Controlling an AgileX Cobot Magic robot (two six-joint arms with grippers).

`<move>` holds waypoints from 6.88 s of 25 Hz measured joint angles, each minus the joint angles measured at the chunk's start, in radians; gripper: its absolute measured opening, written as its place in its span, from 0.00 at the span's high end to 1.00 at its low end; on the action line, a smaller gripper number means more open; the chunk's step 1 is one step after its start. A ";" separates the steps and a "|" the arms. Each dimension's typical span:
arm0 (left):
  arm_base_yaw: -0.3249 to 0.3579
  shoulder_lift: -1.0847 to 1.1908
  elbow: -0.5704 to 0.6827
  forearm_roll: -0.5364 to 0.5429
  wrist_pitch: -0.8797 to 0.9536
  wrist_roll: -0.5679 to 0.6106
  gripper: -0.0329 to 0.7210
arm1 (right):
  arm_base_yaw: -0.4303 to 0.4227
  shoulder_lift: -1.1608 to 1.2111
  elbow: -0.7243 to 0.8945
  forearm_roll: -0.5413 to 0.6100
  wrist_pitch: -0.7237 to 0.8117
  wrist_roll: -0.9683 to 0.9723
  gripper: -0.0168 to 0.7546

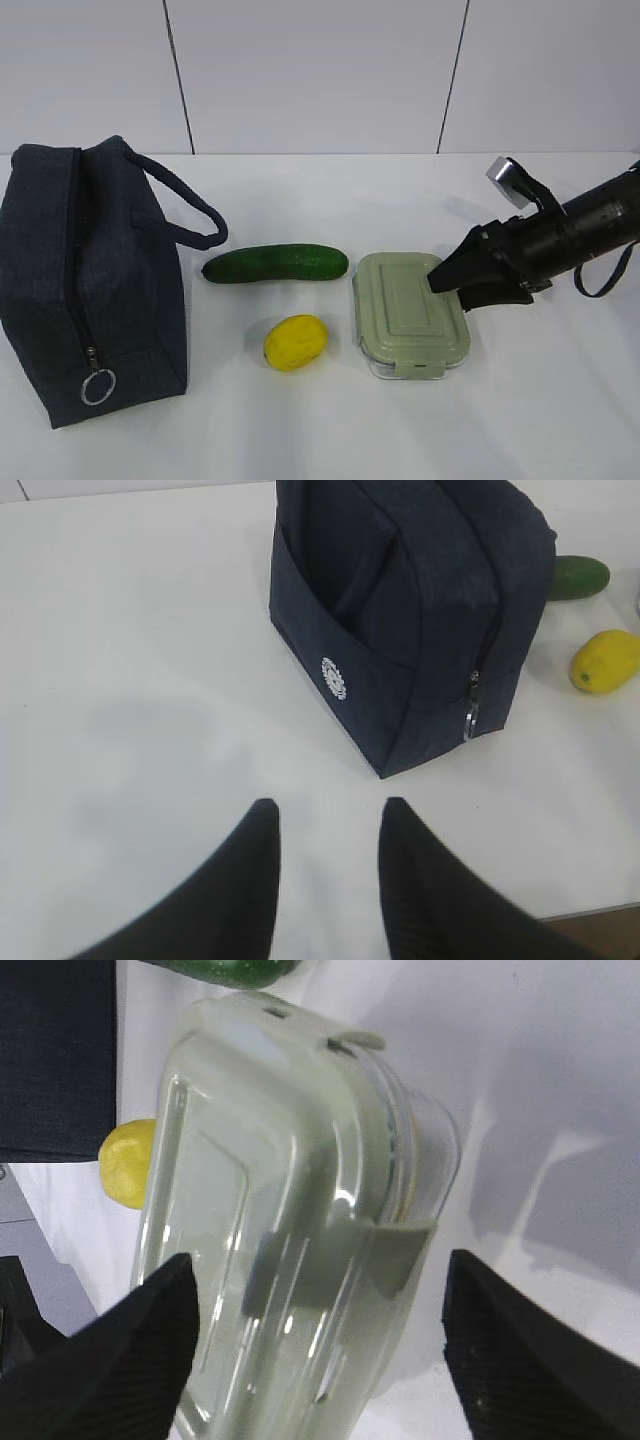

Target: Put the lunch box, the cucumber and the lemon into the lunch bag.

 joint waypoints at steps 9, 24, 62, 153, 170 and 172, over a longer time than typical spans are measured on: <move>0.000 0.000 0.000 0.000 0.000 0.000 0.63 | 0.000 0.042 -0.001 0.035 0.011 -0.004 0.23; 0.000 0.000 0.000 0.000 0.000 0.000 0.64 | 0.008 0.042 -0.002 0.052 0.015 -0.023 0.46; 0.000 0.000 0.000 0.000 0.000 0.000 0.63 | 0.008 0.045 -0.002 0.067 0.017 -0.033 0.47; 0.070 1.466 -0.439 -0.480 -0.498 -0.053 0.86 | 0.008 -0.300 -0.043 -0.052 0.057 0.348 0.47; 0.070 1.470 -0.562 -0.502 -0.412 -0.053 0.96 | 0.029 -0.349 -0.223 -0.027 0.067 0.593 0.48; 0.070 1.470 -0.562 -0.514 -0.406 -0.051 0.96 | 0.057 -0.350 -0.260 -0.029 0.070 0.625 0.48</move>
